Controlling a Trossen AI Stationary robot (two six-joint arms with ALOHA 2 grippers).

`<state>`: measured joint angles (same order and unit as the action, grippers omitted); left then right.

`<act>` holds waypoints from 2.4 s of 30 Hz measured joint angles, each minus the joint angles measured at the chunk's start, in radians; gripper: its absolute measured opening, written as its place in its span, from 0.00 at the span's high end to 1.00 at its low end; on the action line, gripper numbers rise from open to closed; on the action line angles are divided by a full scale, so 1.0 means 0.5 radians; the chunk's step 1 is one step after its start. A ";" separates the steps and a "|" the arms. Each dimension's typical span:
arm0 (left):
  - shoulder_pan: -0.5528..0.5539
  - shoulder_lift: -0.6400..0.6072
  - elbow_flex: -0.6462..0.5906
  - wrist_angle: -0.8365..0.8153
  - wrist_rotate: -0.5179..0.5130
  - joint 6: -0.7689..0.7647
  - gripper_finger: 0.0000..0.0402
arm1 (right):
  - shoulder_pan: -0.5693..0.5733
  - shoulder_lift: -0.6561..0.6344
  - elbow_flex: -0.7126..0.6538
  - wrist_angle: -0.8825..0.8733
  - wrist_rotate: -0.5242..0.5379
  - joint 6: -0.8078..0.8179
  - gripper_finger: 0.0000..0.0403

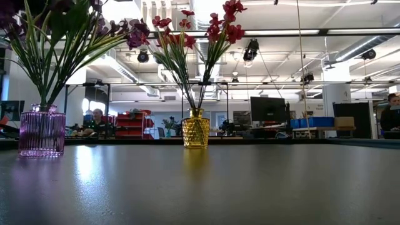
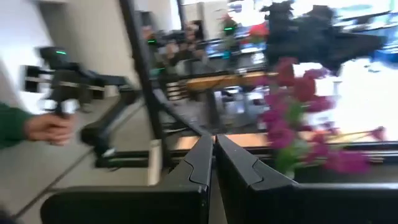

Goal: Sort flowers into vase by color
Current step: Return to Home Position

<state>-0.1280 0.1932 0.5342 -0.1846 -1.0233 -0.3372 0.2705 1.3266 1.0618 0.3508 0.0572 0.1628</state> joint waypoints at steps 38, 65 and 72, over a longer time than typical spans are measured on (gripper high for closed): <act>0.017 -0.385 -1.039 2.983 2.946 -0.162 0.72 | 0.284 -1.393 -1.579 1.453 -0.369 -0.036 0.97; 0.014 -0.383 -1.050 1.918 3.943 -0.768 0.72 | 0.283 -2.102 -2.101 1.553 -0.270 0.177 0.97; 0.014 -0.385 -1.050 1.609 3.902 -0.560 0.72 | 0.283 -2.102 -2.102 1.515 -0.270 0.184 0.97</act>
<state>-0.1207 0.0010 0.0093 0.6198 0.9278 -0.6170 0.4122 0.2756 0.0109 1.1084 -0.0776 0.2546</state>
